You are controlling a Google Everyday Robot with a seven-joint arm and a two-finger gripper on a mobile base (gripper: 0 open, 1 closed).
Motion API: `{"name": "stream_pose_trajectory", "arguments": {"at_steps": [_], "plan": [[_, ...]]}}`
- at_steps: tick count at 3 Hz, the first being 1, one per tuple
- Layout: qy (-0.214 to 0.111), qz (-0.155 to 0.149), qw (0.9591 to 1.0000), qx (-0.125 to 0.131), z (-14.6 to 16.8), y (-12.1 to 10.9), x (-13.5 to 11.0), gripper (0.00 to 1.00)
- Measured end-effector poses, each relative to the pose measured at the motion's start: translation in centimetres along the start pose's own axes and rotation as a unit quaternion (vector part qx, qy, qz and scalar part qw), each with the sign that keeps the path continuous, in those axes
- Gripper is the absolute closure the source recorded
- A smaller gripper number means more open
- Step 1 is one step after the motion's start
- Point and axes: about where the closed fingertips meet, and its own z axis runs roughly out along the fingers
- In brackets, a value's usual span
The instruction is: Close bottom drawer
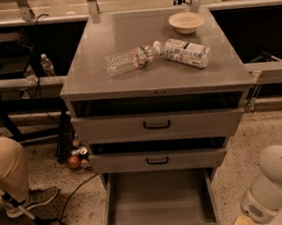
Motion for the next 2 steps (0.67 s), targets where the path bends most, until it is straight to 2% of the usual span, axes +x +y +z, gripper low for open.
{"name": "stream_pose_trajectory", "arguments": {"at_steps": [1,2], "plan": [[-0.007,0.022,0.9981,-0.056,7.1,0.1,-0.1,0.0],[-0.034,0.037,0.995,-0.086,12.6,-1.0,-1.3,0.0]]}}
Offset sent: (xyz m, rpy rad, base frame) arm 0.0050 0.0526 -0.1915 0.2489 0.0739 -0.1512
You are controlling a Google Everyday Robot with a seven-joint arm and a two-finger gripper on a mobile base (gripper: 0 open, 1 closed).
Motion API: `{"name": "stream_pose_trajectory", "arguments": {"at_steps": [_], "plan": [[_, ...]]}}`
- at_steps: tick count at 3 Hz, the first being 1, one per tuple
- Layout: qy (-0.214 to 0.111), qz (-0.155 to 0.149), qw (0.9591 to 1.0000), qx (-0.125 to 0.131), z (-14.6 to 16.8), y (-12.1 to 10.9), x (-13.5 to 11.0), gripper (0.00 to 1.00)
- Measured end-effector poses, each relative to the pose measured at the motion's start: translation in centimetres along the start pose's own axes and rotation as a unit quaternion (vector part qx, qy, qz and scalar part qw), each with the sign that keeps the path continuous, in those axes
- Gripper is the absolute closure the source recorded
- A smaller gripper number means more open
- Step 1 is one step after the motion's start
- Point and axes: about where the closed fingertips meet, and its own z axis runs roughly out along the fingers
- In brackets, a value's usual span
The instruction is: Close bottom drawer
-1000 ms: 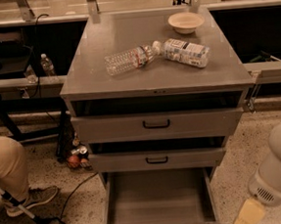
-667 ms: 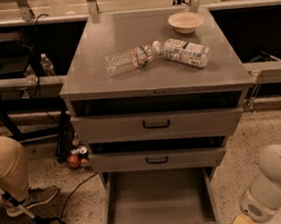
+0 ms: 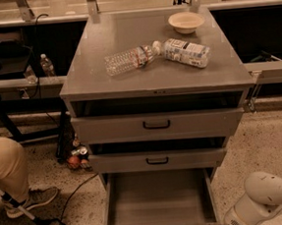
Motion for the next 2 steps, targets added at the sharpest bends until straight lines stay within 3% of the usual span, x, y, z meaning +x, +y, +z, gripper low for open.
{"name": "stream_pose_trajectory", "arguments": {"at_steps": [1,2], "plan": [[-0.034,0.016,0.999,-0.026,4.69,-2.28,-1.14,0.0],[-0.034,0.018,0.9988,-0.029,4.95,-2.45,-1.07,0.0]]}}
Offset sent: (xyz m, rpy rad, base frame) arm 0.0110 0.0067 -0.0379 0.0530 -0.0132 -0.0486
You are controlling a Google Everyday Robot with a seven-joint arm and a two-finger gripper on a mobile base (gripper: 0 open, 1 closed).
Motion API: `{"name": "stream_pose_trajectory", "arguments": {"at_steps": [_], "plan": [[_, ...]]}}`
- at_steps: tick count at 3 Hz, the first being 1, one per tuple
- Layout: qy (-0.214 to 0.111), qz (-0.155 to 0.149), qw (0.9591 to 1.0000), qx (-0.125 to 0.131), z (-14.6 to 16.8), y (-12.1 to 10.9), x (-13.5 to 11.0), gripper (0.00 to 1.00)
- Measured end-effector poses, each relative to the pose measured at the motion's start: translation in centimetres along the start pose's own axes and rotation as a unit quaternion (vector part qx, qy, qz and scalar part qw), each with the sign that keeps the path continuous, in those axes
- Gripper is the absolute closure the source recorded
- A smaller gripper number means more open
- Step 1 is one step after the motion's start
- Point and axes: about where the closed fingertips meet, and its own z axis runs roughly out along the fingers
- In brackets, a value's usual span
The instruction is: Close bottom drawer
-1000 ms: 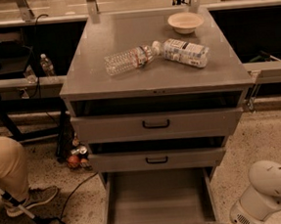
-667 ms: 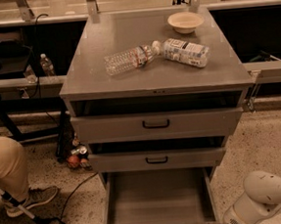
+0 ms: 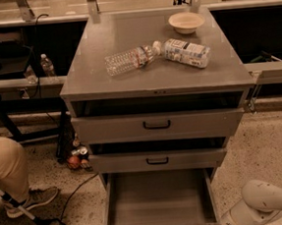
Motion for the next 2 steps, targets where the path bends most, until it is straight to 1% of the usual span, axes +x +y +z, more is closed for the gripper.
{"name": "stream_pose_trajectory", "arguments": {"at_steps": [1,2], "plan": [[-0.003,0.01,0.9999,-0.013,1.1,-0.8,0.3,0.0],[-0.014,0.022,0.9988,-0.042,4.8,-3.9,0.3,0.25]]}}
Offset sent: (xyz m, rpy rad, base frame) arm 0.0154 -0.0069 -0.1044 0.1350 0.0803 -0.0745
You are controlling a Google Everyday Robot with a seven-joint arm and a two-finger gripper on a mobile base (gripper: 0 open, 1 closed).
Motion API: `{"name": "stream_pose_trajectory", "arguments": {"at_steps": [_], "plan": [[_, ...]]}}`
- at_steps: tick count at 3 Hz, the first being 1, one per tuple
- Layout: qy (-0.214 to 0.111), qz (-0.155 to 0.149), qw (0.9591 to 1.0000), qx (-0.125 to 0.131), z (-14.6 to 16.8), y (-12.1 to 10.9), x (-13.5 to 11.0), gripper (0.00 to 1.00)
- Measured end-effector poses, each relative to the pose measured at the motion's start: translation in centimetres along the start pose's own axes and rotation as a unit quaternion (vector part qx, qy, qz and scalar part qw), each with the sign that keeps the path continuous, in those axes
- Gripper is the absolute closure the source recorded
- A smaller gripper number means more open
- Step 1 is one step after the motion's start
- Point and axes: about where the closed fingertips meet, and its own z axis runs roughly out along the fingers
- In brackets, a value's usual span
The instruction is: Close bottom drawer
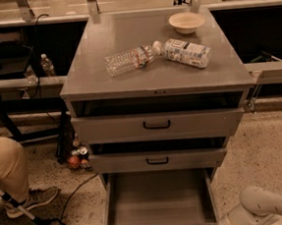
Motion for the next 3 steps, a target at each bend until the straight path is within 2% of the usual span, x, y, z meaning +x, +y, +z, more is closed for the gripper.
{"name": "stream_pose_trajectory", "arguments": {"at_steps": [1,2,3], "plan": [[-0.009,0.001,0.9996,-0.026,4.4,-3.8,-0.2,0.57],[-0.008,-0.006,0.9992,-0.04,6.7,-5.6,-0.5,0.8],[-0.032,-0.006,0.9986,-0.042,8.6,-7.9,-0.7,1.0]]}}
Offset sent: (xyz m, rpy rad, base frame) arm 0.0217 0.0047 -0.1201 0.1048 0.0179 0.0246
